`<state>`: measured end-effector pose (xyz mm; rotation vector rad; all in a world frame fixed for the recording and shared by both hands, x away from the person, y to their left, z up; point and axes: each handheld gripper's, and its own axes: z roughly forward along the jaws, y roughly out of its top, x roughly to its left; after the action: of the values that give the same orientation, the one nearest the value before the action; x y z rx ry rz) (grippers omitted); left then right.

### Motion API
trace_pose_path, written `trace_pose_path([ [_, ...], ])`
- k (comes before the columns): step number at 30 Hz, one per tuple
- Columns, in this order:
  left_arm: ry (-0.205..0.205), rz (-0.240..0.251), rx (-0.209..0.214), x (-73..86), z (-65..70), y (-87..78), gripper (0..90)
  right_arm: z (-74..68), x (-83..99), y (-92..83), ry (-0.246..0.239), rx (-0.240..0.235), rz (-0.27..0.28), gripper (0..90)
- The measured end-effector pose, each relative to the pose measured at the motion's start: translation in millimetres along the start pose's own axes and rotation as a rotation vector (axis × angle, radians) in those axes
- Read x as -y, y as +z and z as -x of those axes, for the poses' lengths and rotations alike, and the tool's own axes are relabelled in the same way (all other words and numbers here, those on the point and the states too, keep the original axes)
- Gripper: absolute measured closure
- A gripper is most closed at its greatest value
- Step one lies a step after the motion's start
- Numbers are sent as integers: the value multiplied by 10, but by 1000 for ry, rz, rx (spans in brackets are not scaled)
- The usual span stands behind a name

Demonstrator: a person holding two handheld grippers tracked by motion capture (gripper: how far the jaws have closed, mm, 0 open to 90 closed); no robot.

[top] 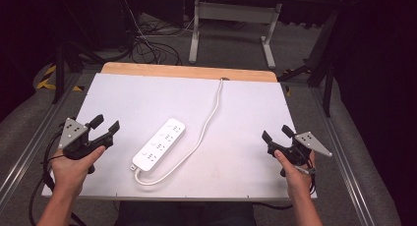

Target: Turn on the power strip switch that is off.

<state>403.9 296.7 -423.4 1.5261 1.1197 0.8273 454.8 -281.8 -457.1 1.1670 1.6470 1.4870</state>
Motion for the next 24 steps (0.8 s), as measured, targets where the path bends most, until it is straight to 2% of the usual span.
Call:
trace_pose_path([
  [3,-22,8,-4,5,-38,-27,359,-7,-1,5,-1,-2,-4,153],
  [8,-36,0,-11,3,-91,-33,308,-15,1,10,-4,-1,-3,153],
  [15,-43,10,-27,23,-154,-45,314,-11,0,4,0,-2,-5,153],
  [18,-66,10,-17,30,-190,-49,279,-6,-2,4,-1,-2,-3,153],
  [20,-76,7,-22,37,-216,-48,207,-4,0,6,-1,-2,-5,153],
  [23,-91,-1,-22,39,-254,-49,172,-4,0,6,-1,-2,-4,153],
  [24,-96,-9,-15,40,-271,-49,136,-5,-1,6,0,-3,-4,153],
])
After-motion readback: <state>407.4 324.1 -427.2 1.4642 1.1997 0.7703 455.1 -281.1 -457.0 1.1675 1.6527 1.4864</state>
